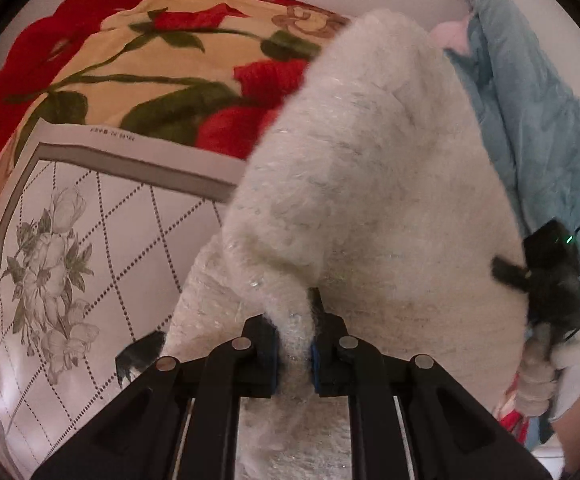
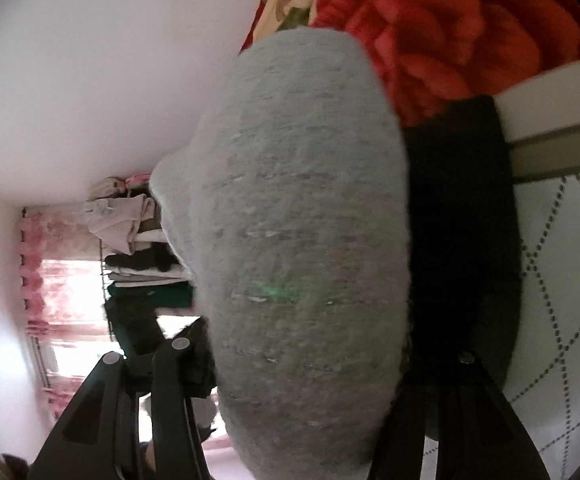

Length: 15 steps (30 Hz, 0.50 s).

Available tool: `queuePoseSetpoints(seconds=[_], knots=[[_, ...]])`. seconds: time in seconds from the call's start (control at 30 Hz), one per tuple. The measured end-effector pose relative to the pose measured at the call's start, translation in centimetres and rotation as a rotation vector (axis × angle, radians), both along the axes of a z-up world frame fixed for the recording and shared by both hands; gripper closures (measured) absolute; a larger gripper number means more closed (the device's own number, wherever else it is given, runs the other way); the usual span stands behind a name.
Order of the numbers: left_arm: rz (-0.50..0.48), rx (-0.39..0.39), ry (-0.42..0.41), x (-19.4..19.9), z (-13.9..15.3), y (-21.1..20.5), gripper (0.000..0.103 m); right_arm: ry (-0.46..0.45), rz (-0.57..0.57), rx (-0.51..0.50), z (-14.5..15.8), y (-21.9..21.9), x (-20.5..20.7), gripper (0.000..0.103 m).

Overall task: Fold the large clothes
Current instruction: 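Lower the cardigan bundle onto the sheet and open the right tool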

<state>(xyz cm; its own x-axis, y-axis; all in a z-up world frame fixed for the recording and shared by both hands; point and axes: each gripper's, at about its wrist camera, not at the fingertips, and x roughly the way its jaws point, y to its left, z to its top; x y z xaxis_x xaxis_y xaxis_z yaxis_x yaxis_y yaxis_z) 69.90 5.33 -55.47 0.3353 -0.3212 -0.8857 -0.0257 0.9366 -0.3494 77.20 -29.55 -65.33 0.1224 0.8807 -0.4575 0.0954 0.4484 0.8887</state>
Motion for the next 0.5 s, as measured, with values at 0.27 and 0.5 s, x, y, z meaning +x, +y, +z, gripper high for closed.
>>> queuePoseSetpoints(seconds=[0.27,0.5], knots=[[0.068,0.204,-0.001,-2.7,3.1,-0.6,0.061,-0.107,0.058,-0.508,6.3,3.3,-1.9,0.02],[0.059,0.349,-0.088,-5.9,7.8,-2.9,0.0,-0.175,-0.059,-0.999,13.2,5.3,-8.2,0.011]])
